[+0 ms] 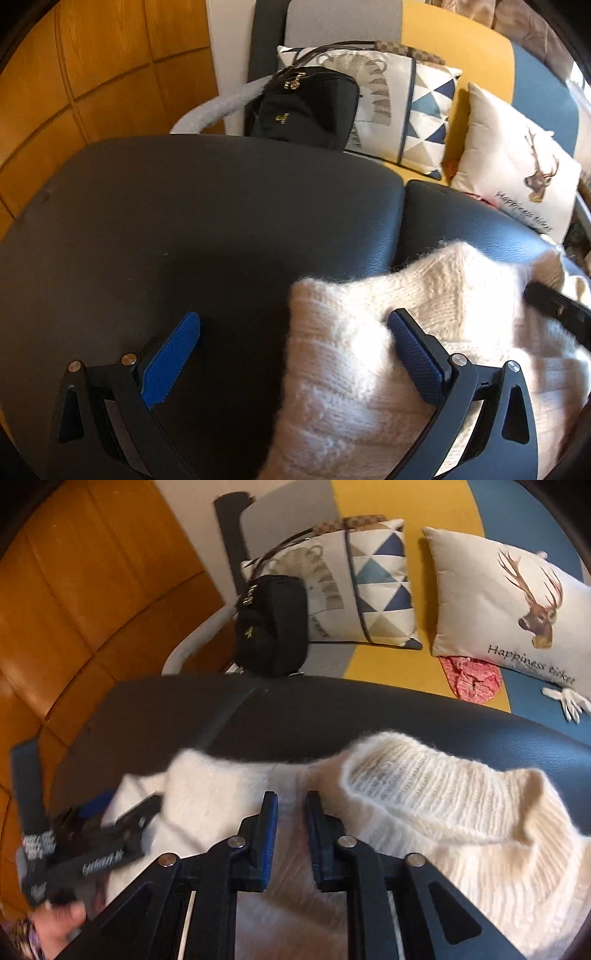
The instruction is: Fold clothes
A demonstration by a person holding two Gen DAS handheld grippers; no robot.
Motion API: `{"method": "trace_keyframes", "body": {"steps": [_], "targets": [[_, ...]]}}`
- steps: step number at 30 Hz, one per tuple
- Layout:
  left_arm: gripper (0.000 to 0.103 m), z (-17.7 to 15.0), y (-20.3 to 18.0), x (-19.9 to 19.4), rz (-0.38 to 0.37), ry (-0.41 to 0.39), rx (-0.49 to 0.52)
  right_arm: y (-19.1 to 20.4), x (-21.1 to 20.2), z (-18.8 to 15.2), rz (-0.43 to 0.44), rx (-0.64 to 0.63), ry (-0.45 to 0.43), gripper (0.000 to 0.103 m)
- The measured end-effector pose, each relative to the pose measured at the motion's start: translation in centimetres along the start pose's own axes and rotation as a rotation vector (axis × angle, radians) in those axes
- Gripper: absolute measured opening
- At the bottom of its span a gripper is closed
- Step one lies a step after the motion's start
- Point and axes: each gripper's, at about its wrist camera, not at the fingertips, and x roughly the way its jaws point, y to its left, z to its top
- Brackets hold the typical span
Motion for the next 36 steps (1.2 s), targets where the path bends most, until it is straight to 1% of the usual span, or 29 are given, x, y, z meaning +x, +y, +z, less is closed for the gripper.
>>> {"method": "trace_keyframes", "body": {"steps": [2, 4, 5, 6, 9, 10, 13, 15, 16, 18, 20, 21, 23, 24, 26, 28, 31, 32, 33, 34, 36], "targets": [[0.103, 0.0, -0.2, 0.0, 0.020, -0.001, -0.002, -0.9, 0.3, 0.3, -0.011, 0.054, -0.012, 0.003], [0.103, 0.1, 0.0, 0.1, 0.021, -0.002, -0.004, -1.1, 0.3, 0.3, -0.006, 0.081, -0.008, 0.003], [0.103, 0.3, 0.2, 0.3, 0.017, 0.000, -0.007, -0.7, 0.0, 0.4, -0.005, 0.071, -0.012, 0.008], [0.103, 0.3, 0.4, 0.2, 0.014, 0.001, -0.009, -0.1, -0.6, 0.5, 0.008, 0.052, -0.026, 0.011], [0.103, 0.3, 0.4, 0.0, 0.023, -0.002, -0.005, 2.8, -0.8, 0.6, 0.095, -0.029, -0.032, 0.011], [0.103, 0.2, 0.4, 0.0, 0.025, -0.002, -0.005, 3.9, -0.5, 0.6, 0.118, -0.059, -0.020, 0.011], [0.103, 0.2, 0.4, 0.0, 0.025, -0.003, -0.010, 6.5, 1.8, 0.4, 0.123, -0.125, 0.041, 0.011], [0.103, 0.1, 0.3, -0.1, 0.037, -0.009, -0.011, 7.1, 3.4, 0.4, 0.080, -0.131, 0.068, 0.009], [0.103, 0.1, 0.3, -0.1, 0.045, -0.012, -0.011, 7.1, 4.0, 0.4, 0.063, -0.119, 0.069, 0.005], [0.103, 0.0, 0.2, -0.2, 0.055, -0.018, -0.010, 6.3, 4.4, 0.5, 0.072, -0.050, 0.050, 0.002], [0.103, 0.0, 0.4, -0.1, 0.046, -0.016, -0.017, 5.6, 4.6, 0.6, 0.098, 0.007, 0.047, 0.000], [0.103, 0.0, 0.6, -0.1, 0.037, -0.013, -0.024, 5.2, 4.1, 0.5, 0.117, 0.026, 0.041, 0.001], [0.103, 0.0, 0.7, -0.1, 0.028, -0.012, -0.028, 4.6, 2.1, -0.1, 0.153, 0.057, 0.009, 0.014], [0.103, 0.0, 0.7, -0.1, 0.027, -0.011, -0.027, 4.1, 0.8, -0.8, 0.154, 0.071, -0.008, 0.016], [0.103, 0.1, 0.7, -0.1, 0.023, -0.011, -0.024, 2.9, -2.6, -3.4, 0.104, 0.090, -0.045, 0.019], [0.103, 0.1, 1.0, -0.2, -0.008, -0.007, -0.037, 1.7, -5.9, -6.0, 0.054, 0.109, -0.082, 0.019], [0.103, 0.2, 2.4, -0.8, -0.123, 0.006, -0.048, -0.2, -10.9, -9.9, -0.022, 0.138, -0.138, 0.019], [0.103, 0.1, 3.1, -1.4, -0.152, 0.013, -0.055, -0.8, -12.6, -11.2, -0.047, 0.147, -0.156, 0.019], [0.103, -0.3, 3.6, -2.1, -0.158, 0.009, -0.062, -1.4, -14.3, -12.6, -0.072, 0.157, -0.175, 0.019], [0.103, -0.8, 4.2, -2.8, -0.160, 0.003, -0.069, -2.3, -15.3, -13.6, -0.096, 0.177, -0.179, 0.019], [0.103, -2.3, 5.0, -4.2, -0.164, 0.009, -0.053, -4.7, -14.7, -14.7, -0.146, 0.236, -0.114, 0.019]]}}
